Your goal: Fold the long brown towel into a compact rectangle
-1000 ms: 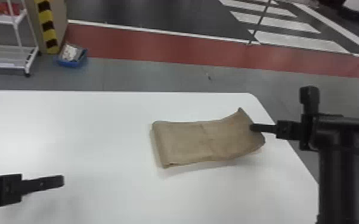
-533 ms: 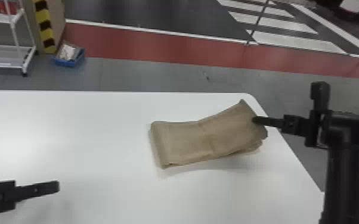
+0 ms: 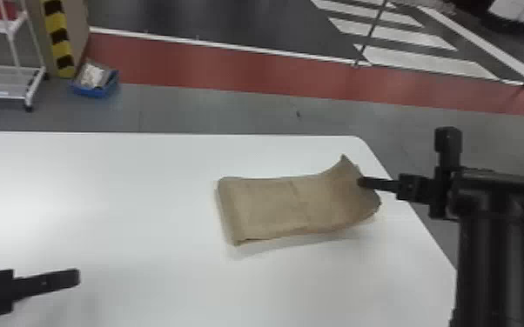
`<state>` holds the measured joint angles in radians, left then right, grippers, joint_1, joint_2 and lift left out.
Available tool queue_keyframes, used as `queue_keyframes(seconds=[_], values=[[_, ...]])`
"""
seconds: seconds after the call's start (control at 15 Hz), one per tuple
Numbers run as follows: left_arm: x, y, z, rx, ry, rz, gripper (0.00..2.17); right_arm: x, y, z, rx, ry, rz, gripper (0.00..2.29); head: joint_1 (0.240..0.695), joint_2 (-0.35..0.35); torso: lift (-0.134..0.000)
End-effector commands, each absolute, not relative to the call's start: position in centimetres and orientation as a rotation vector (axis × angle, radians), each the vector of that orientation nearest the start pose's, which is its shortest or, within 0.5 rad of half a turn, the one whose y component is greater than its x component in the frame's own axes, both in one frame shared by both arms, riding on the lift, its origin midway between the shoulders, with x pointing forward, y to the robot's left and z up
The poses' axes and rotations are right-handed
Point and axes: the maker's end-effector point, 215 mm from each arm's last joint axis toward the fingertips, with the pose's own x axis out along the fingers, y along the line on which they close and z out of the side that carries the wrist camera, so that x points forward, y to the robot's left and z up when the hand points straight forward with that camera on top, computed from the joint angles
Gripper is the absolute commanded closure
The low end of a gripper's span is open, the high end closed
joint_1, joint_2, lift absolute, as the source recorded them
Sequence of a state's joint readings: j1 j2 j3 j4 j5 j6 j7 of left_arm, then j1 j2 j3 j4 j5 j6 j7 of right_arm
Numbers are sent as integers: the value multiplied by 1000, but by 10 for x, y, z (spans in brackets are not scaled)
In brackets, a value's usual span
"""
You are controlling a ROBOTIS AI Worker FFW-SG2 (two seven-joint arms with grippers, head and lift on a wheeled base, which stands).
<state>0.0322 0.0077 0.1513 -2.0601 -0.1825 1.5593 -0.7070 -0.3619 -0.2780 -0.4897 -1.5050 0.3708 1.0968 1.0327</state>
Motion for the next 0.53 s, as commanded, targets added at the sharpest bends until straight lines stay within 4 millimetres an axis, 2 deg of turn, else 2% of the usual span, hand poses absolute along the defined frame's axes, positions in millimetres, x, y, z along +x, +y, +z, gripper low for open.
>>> queue_keyframes(seconds=[0.0,0.07,0.13,0.27,0.47], values=[[409,201,-468,-366,1040,-330,154,543,-469,-353,314,676,172,1004,695,-299,-124],[410,203,-466,-368,1034,-327,154,541,-484,-353,325,679,153,1004,695,-297,-124],[410,203,-466,-371,1033,-330,154,542,-491,-373,294,698,138,1004,695,-297,-124],[410,203,-466,-371,1033,-330,154,549,-503,-382,262,690,123,1004,695,-317,-124],[410,204,-467,-372,1032,-328,154,550,-503,-399,238,718,120,1004,695,-332,-124]])
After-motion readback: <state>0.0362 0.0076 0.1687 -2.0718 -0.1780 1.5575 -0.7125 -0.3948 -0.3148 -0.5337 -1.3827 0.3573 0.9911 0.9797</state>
